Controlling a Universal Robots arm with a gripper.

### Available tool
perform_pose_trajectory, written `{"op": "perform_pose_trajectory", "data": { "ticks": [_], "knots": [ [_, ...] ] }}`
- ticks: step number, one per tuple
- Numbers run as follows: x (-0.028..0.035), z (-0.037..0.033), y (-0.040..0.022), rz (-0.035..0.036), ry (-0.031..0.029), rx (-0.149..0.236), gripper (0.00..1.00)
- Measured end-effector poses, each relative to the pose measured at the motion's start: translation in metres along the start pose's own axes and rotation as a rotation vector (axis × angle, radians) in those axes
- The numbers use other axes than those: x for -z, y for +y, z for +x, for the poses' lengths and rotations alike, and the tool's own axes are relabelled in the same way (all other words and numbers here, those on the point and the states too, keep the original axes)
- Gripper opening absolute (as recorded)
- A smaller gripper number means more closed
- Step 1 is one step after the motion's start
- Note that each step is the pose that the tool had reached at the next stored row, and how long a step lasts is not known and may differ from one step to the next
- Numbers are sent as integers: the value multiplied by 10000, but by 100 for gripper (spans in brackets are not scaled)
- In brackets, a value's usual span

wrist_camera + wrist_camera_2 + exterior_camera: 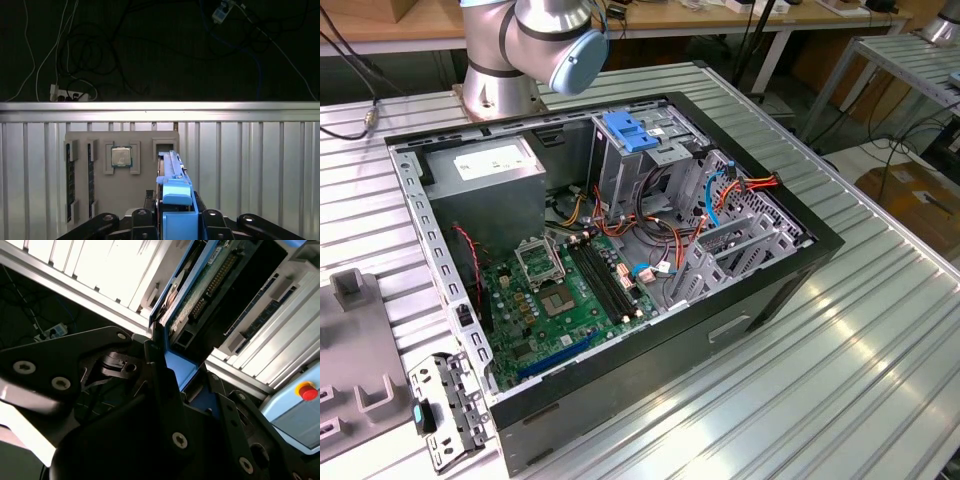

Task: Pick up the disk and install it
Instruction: 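Pick up the disk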

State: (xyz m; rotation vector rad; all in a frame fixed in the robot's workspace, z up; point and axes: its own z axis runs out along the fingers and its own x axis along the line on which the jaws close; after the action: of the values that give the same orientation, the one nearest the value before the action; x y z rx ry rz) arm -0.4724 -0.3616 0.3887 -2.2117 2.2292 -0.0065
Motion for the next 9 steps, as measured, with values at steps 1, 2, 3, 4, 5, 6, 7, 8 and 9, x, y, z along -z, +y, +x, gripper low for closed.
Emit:
{"op": "perform_pose_trajectory", "data": {
  "ticks": [1, 2, 3, 4, 5, 6, 7, 8, 9],
  "knots": [
    [6, 0, 0, 1, 0, 0, 37],
    [11, 0, 0, 1, -1, 1, 37],
    [18, 0, 0, 1, 0, 0, 37],
    [25, 0, 0, 0, 0, 0, 37],
    [38, 0, 0, 0, 0, 0, 37],
    [45, 0, 0, 0, 0, 0, 37],
    [52, 0, 0, 0, 0, 0, 37],
    [60, 0, 0, 0, 0, 0, 37],
    [68, 0, 0, -1, 0, 0, 37]
  ]
}}
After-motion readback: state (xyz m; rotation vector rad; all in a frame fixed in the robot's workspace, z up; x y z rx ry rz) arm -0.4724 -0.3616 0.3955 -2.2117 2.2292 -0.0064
